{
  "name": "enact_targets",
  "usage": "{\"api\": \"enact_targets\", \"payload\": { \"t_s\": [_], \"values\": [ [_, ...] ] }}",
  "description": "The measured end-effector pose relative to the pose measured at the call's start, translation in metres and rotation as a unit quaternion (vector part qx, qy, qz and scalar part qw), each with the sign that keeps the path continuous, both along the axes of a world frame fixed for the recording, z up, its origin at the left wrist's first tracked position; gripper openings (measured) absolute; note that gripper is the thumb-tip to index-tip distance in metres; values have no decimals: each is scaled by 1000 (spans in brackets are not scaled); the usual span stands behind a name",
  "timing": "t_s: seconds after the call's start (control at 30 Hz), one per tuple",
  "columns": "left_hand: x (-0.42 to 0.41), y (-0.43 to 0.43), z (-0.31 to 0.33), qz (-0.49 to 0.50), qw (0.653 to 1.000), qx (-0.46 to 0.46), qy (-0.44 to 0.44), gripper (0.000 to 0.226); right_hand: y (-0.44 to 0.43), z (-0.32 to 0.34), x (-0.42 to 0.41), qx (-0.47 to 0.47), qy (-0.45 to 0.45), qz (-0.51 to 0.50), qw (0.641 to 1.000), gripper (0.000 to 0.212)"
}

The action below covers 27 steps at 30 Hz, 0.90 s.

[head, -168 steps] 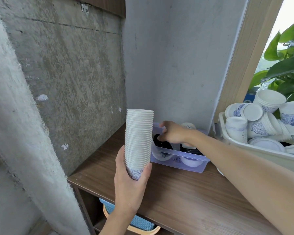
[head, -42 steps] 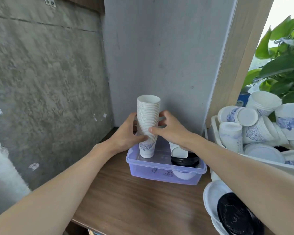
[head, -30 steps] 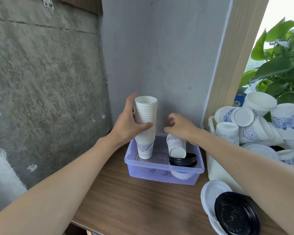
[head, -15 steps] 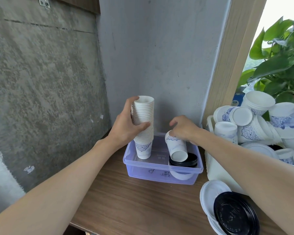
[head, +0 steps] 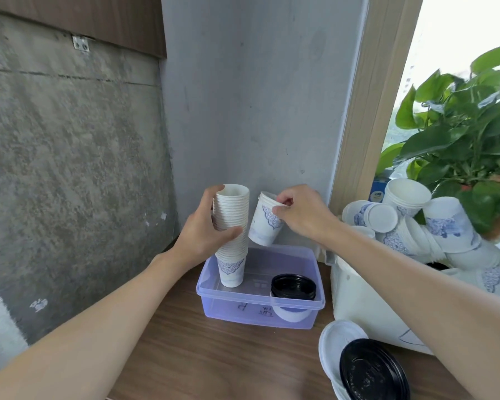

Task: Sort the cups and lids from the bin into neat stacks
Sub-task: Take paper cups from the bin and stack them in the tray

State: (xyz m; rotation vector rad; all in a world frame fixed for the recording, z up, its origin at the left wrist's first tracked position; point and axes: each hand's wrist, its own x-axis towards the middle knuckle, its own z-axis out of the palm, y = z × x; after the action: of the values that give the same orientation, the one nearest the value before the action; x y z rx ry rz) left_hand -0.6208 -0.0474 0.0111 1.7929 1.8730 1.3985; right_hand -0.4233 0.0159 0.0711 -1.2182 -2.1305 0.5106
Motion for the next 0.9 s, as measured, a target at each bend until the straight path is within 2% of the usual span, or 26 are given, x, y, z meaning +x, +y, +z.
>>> {"api": "enact_targets", "payload": {
  "t_s": [0.17, 0.33, 0.5, 0.63, 0.77, 0.9],
  "values": [
    [0, 0, 2, -7, 1000, 7, -9, 80, -1, 20, 3, 65, 129, 16, 989, 8],
    [-2, 1, 3, -11, 1000, 6, -12, 79, -2, 29, -9, 136, 191, 21, 972, 13],
    [-3, 0, 4, -17, 1000, 5, -15, 84, -2, 34, -24, 166, 250, 49, 953, 15],
    [-2, 2, 4, -23, 999, 5, -24, 93, 0, 34, -36, 176, 223, 91, 955, 13],
    [1, 2, 6, -24, 997, -3, -73, 107, 0, 32, -43, 170, 190, 120, 959, 11],
    [4, 3, 17, -20, 995, 9, -100, 107, 0, 26, -42, 157, 143, 143, 967, 8]
  ]
}}
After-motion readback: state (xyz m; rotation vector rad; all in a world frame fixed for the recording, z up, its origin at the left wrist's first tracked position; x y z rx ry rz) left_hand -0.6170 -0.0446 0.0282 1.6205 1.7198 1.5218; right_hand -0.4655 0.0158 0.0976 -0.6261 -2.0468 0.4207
